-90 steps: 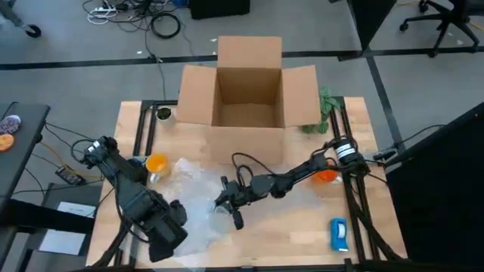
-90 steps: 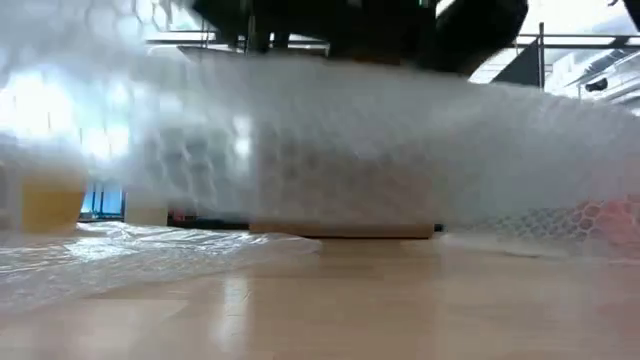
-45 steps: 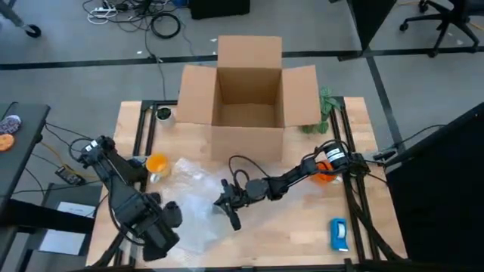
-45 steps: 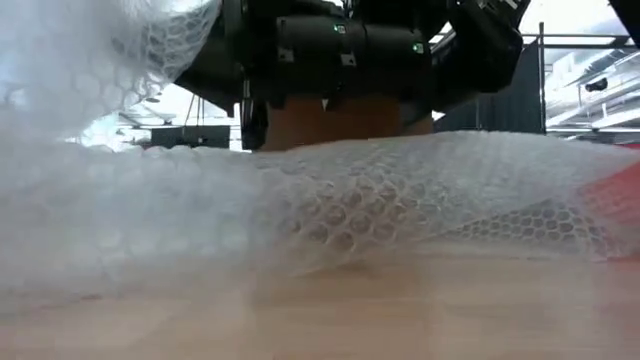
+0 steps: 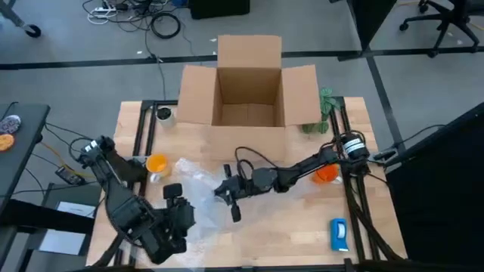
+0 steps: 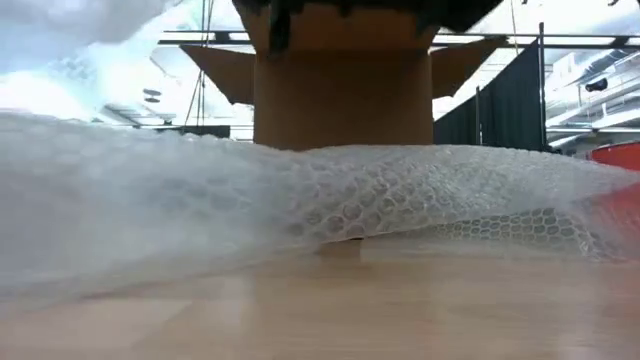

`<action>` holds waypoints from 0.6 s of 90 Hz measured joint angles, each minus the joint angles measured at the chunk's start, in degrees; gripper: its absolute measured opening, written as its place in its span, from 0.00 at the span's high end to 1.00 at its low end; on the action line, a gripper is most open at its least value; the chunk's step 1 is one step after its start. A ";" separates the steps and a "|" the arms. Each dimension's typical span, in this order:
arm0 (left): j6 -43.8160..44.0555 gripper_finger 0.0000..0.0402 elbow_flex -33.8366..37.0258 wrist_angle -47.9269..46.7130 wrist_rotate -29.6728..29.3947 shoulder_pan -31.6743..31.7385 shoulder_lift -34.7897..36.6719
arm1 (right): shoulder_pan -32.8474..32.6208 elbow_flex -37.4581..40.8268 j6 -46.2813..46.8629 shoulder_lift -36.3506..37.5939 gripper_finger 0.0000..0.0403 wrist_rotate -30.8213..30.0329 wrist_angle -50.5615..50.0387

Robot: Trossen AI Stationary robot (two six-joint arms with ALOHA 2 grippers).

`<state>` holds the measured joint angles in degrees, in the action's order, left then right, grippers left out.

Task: Wrap mug
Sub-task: Wrap the orange mug with the bubble wrap

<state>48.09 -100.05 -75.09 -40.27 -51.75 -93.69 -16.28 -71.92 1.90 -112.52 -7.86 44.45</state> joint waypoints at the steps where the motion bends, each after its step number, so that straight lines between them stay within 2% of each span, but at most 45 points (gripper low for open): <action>1: -0.13 0.49 0.00 0.32 -0.84 -0.19 0.00 | -0.14 0.00 -0.34 0.28 1.00 -0.41 -0.46; 9: -1.77 0.45 0.86 2.60 -6.64 -1.35 -0.02 | -0.91 0.00 -2.83 2.22 1.00 -4.39 -4.56; 19: -1.09 0.41 4.17 2.50 -16.64 -3.07 -0.02 | -1.65 0.02 -5.19 4.79 1.00 -8.50 -8.84; 41: 7.45 0.39 14.20 4.11 -33.05 -2.93 -0.02 | -2.55 -0.02 -5.48 6.01 1.00 -8.45 -11.53; 54: 7.63 0.39 18.10 9.49 -35.88 -2.36 -0.02 | -1.62 0.01 -2.04 5.62 1.00 -9.07 -16.64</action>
<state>55.72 -81.95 -65.59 -76.15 -54.12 -93.71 -17.91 -71.91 -0.15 -106.89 -16.93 27.81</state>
